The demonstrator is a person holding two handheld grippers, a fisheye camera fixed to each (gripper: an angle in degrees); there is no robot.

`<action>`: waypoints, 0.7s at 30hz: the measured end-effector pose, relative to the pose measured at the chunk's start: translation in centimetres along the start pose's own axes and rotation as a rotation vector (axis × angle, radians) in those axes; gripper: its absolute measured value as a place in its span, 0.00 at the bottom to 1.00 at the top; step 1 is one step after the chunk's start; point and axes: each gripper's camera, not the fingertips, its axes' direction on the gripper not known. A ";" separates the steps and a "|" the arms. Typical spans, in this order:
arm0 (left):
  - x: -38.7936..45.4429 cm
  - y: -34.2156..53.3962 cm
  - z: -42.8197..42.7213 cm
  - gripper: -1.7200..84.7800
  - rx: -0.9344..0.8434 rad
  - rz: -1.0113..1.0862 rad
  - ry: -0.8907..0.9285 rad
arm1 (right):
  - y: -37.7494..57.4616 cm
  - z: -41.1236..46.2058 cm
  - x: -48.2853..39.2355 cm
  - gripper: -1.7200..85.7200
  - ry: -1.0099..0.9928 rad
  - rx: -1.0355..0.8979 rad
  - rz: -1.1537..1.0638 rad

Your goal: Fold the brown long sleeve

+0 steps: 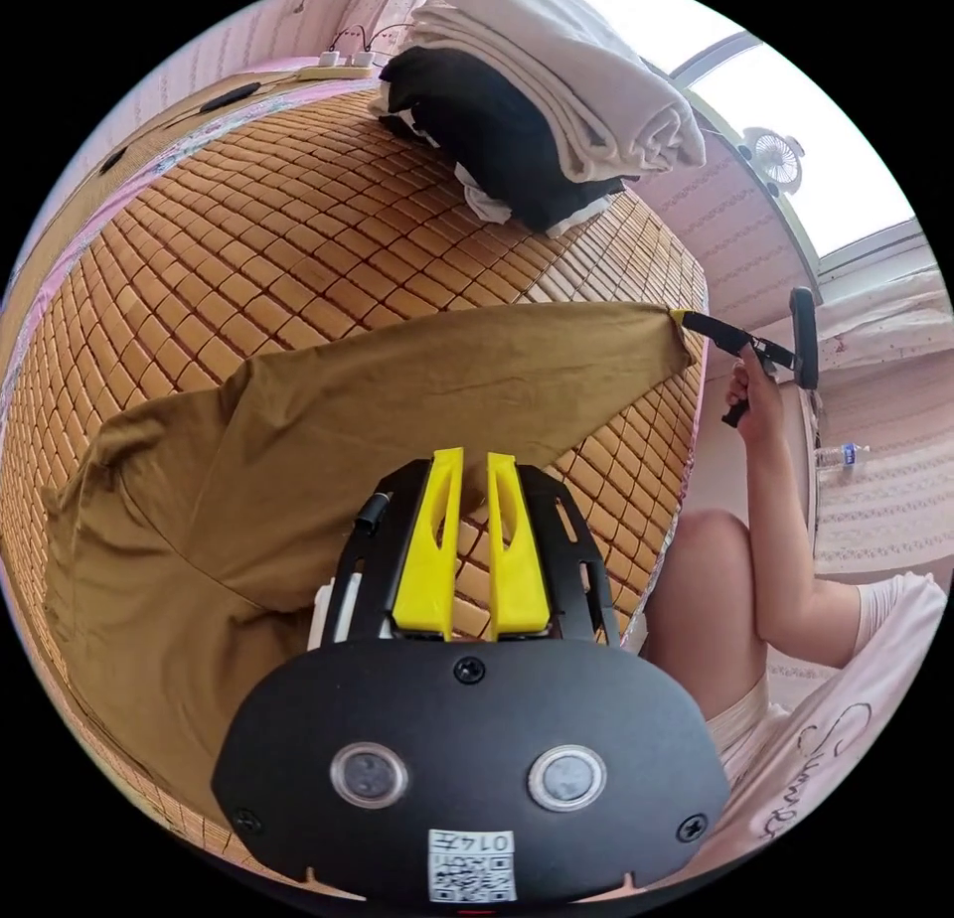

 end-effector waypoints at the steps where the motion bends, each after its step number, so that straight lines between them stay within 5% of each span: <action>1: -0.6 0.2 -1.2 0.08 0.061 -0.033 -0.009 | 0.1 -0.1 -0.6 0.03 -0.040 0.016 -0.031; 5: -4.6 0.5 -4.4 0.07 0.211 -0.211 -0.132 | -0.1 1.5 -2.9 0.03 -0.067 -0.059 -0.108; 10: -10.3 -0.8 -3.8 0.06 0.121 -0.378 -0.281 | 0.7 2.0 -2.4 0.02 0.028 -0.078 -0.045; 21: -12.2 2.4 -5.2 0.01 0.232 -0.458 -0.236 | 2.4 -0.8 -0.2 0.01 0.131 -0.021 0.092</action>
